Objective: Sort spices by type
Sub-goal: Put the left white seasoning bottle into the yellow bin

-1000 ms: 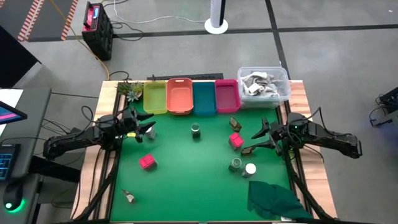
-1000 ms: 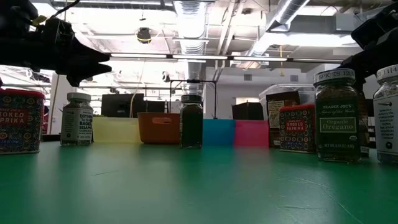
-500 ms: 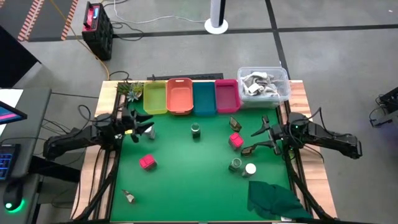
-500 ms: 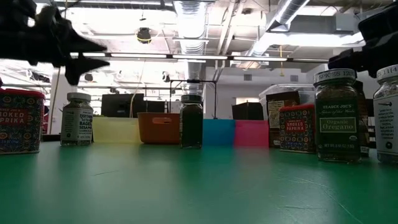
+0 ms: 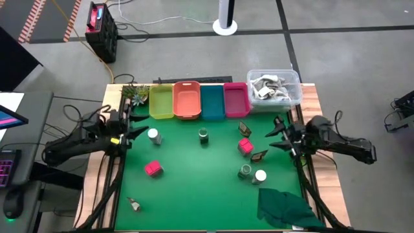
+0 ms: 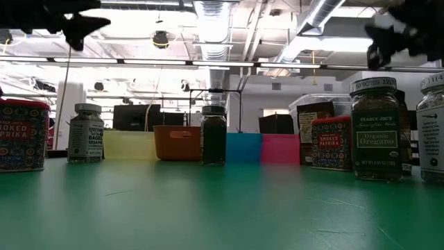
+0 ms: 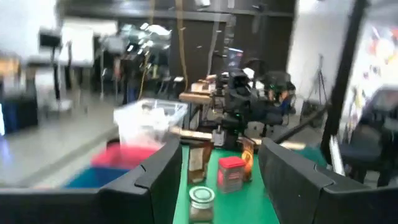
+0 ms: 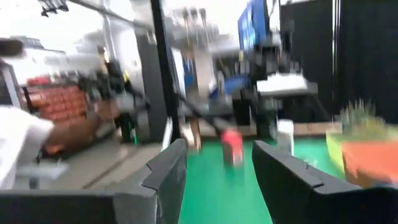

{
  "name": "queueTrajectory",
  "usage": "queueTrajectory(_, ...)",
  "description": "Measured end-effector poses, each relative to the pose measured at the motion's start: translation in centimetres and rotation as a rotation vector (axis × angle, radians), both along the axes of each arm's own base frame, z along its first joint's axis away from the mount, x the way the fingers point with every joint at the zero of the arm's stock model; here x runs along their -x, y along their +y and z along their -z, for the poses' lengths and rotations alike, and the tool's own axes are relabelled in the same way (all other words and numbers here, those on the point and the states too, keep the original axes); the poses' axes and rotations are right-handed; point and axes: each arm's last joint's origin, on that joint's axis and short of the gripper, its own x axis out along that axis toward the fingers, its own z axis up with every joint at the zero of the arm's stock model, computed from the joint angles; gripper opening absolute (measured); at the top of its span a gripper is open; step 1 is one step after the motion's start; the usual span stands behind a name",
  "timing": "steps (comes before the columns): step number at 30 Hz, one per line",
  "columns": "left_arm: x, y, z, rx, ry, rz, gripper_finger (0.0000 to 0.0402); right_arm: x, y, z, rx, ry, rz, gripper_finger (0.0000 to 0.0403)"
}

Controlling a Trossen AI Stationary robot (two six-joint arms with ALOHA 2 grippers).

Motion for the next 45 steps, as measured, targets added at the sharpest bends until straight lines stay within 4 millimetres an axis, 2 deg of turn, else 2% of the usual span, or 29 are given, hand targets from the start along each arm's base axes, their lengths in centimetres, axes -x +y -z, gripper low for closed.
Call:
queueTrajectory(3,0.0,-0.2,-0.2,-0.119,0.000,0.043,0.0200,0.3,0.1,-1.1,0.027,-0.116,0.000,0.0211)
queueTrajectory(6,0.0,-0.4,-0.3,-0.122,-0.016,0.122,0.0200,0.6,0.1,-1.8,0.046,-0.202,0.001,0.0211)
queueTrajectory(9,0.1,-0.5,-0.5,-0.066,-0.039,0.173,0.0200,1.0,0.2,-2.5,0.046,-0.275,-0.007,0.0211)
queueTrajectory(13,0.2,-0.5,-0.9,0.081,-0.095,0.189,0.0200,1.1,0.3,-2.7,0.029,-0.290,-0.018,0.0211)
queueTrajectory(20,-0.2,-0.2,-0.5,0.206,-0.057,0.115,0.0197,1.0,-0.1,-2.8,0.030,-0.311,0.127,0.0211)
queueTrajectory(22,-0.5,0.1,-0.5,0.224,0.003,0.037,0.0193,0.9,-0.2,-2.7,0.072,-0.315,0.176,0.0211)
queueTrajectory(27,-2.0,0.8,-1.7,0.242,0.190,-0.111,0.0188,0.2,-0.6,-2.4,0.050,-0.263,0.270,0.0211)
queueTrajectory(31,-3.7,1.3,-2.4,0.261,0.378,-0.125,0.0188,-0.7,-0.8,-2.0,-0.033,-0.196,0.260,0.0211)
queueTrajectory(35,-5.3,1.6,-2.9,0.218,0.571,-0.115,0.0188,-1.9,-1.0,-1.9,-0.038,-0.156,0.263,0.0216)
queueTrajectory(40,-7.0,2.0,-4.2,0.160,0.776,-0.106,0.0204,-3.8,-1.4,-1.3,-0.015,-0.026,0.359,0.0252)
queueTrajectory(45,-8.2,2.3,-5.2,0.125,0.946,-0.099,0.0239,-5.7,-1.6,-2.6,0.027,0.035,0.383,0.0304)
